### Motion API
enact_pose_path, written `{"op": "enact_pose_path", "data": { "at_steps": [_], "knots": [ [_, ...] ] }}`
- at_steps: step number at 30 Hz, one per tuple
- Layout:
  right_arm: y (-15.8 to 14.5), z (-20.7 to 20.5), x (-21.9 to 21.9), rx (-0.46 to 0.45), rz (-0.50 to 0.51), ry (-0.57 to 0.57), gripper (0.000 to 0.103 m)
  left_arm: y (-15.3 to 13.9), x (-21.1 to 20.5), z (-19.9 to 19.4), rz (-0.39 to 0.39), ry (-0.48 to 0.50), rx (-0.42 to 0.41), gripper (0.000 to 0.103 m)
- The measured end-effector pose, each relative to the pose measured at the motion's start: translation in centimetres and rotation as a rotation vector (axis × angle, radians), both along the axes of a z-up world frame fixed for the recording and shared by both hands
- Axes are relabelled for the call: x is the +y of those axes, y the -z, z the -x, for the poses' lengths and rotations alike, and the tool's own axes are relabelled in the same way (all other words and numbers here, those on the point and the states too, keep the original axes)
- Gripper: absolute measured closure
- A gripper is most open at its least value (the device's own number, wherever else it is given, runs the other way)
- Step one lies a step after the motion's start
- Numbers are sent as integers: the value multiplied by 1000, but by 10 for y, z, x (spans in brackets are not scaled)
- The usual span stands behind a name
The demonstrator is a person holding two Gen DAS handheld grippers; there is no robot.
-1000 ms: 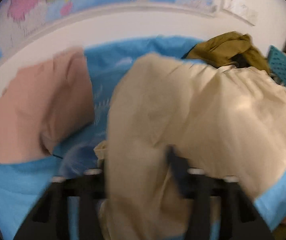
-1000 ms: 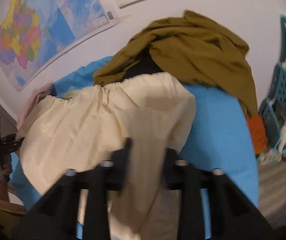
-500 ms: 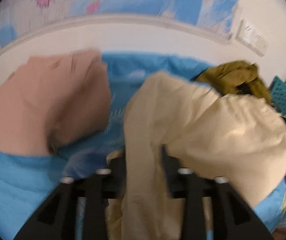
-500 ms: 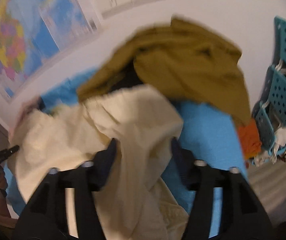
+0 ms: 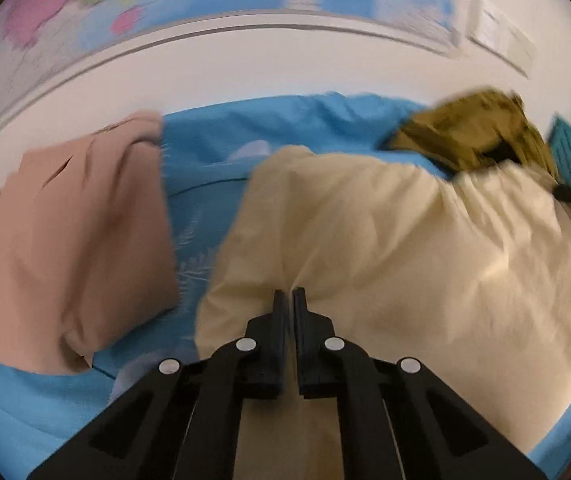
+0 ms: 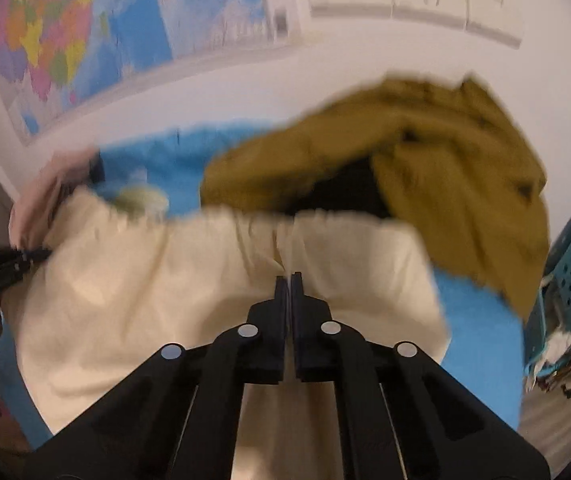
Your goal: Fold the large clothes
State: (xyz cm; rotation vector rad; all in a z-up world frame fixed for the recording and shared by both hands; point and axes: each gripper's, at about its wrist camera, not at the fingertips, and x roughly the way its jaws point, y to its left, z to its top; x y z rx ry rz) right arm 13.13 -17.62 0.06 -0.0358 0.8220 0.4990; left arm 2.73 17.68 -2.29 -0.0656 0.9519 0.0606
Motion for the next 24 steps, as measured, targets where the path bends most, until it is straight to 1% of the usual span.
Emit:
{"op": "enact_pose_path", "data": {
  "at_steps": [1,2,3,6,7,8,10,11,12,13,14,16,18,20,21,22,23,24],
  "knots": [
    [-4,-3,1,-16,-6,4,101,0,5,-1,13,-13,-4,99],
    [-3,-8,7,-32,18,4,101,2,8,-2,24,-25,-6,99],
    [2,-12,13,-24,45,-2,101,2,12,1,28,-32,-4,99],
    [32,-25,31,41,149,-20,100,4,12,2,18,-51,-9,97],
    [39,-27,30,66,155,-23,98,4,12,3,10,-53,-11,96],
    [39,-27,27,69,148,-23,96,4,11,4,6,-56,-9,95],
    [28,-18,12,59,73,-16,76,4,14,5,25,-58,-4,94],
    [18,-9,0,35,26,-12,43,2,16,5,28,-56,-13,91],
    [9,1,-13,-5,12,16,29,-3,17,11,21,-47,-37,89],
    [4,10,-21,-27,1,33,29,-8,17,18,24,-34,-54,86],
    [-2,20,-32,-39,-18,40,31,-11,18,23,31,-28,-64,80],
    [-6,41,-60,-29,-61,63,29,-19,21,37,55,-11,-95,78],
    [3,54,-80,21,-113,90,24,-21,25,51,66,7,-104,77],
    [20,67,-103,79,-172,125,22,-15,26,57,50,6,-87,76],
    [28,72,-110,97,-191,140,20,-8,28,59,31,-15,-68,75],
    [37,76,-116,117,-219,156,21,-2,33,59,42,-34,-52,73],
    [46,78,-121,137,-250,168,29,2,38,57,65,-45,-42,72],
    [54,79,-127,167,-296,168,54,6,46,56,106,-66,-38,72]
  ]
}}
